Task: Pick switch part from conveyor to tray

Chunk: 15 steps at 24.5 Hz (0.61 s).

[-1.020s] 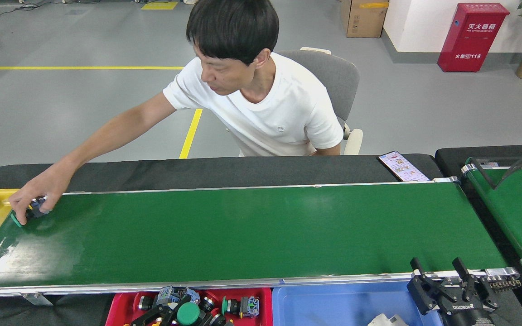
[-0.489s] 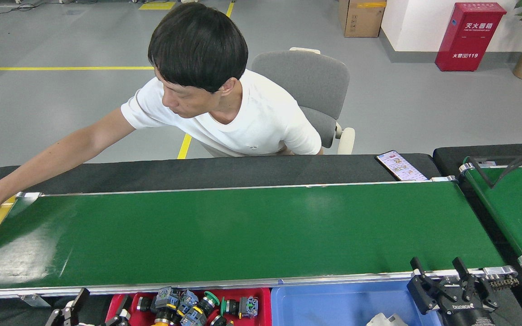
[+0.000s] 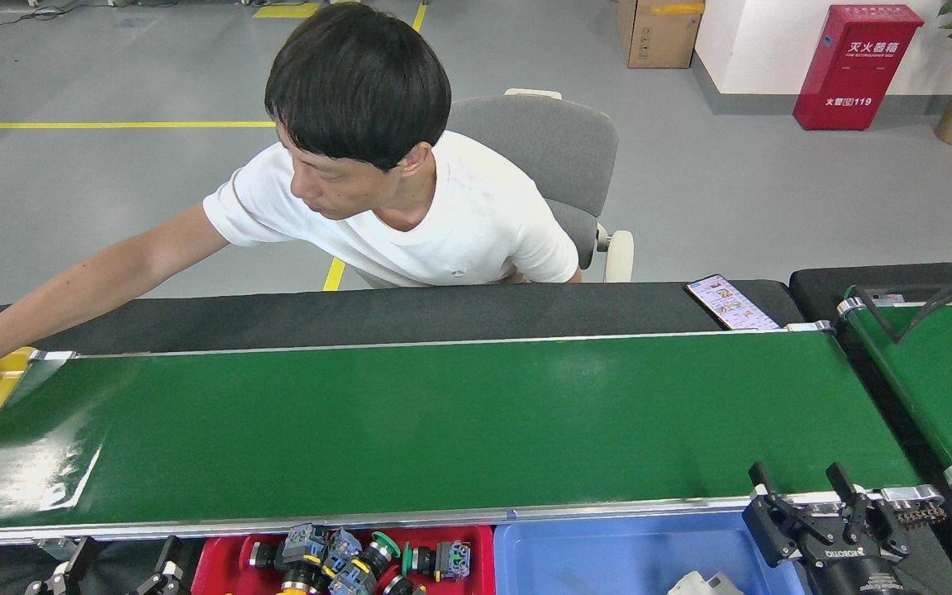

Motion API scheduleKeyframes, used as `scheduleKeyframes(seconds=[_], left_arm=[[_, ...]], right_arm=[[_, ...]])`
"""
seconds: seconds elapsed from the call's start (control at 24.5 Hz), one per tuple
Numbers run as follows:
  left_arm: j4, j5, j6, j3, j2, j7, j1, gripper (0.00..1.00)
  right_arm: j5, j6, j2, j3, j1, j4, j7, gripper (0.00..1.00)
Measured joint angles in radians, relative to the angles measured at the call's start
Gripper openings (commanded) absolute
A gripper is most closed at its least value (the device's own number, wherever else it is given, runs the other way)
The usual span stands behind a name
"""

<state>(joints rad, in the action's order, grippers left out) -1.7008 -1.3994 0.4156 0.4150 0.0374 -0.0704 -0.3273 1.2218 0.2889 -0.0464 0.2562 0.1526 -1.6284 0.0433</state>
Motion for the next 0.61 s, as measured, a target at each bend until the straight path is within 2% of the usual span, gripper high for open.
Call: scheduleKeyframes(seconds=[0.16,0.24,0.37,0.49,0.61], left_arm=[[-0.016,-0.075,-0.044,-0.002,-0.060,-0.001,0.000,1.00],[-0.030,-0.103,-0.058,-0.003,-0.091,-0.001,0.000,1.00],[-0.033,-0.122,-0.067,-0.003,-0.121,-0.001,0.001,1.00],[-0.031,-0.122,-0.069,0.010,-0.121,-0.001,0.002,1.00],[-0.034,-0.115,-0.072,0.042,-0.121,-0.001,-0.008,1.00]], right_arm=[[-0.001,-0.009,-0.016,-0.007,0.007,0.000,-0.013,0.99],[-0.004,-0.048,-0.065,-0.040,0.026,-0.004,-0.046,0.99],[-0.016,-0.160,-0.146,-0.155,0.040,-0.021,-0.098,1.00],[-0.034,-0.202,-0.153,-0.188,0.041,-0.023,-0.116,1.00],[-0.049,-0.162,-0.153,-0.174,0.044,-0.023,-0.122,1.00]])
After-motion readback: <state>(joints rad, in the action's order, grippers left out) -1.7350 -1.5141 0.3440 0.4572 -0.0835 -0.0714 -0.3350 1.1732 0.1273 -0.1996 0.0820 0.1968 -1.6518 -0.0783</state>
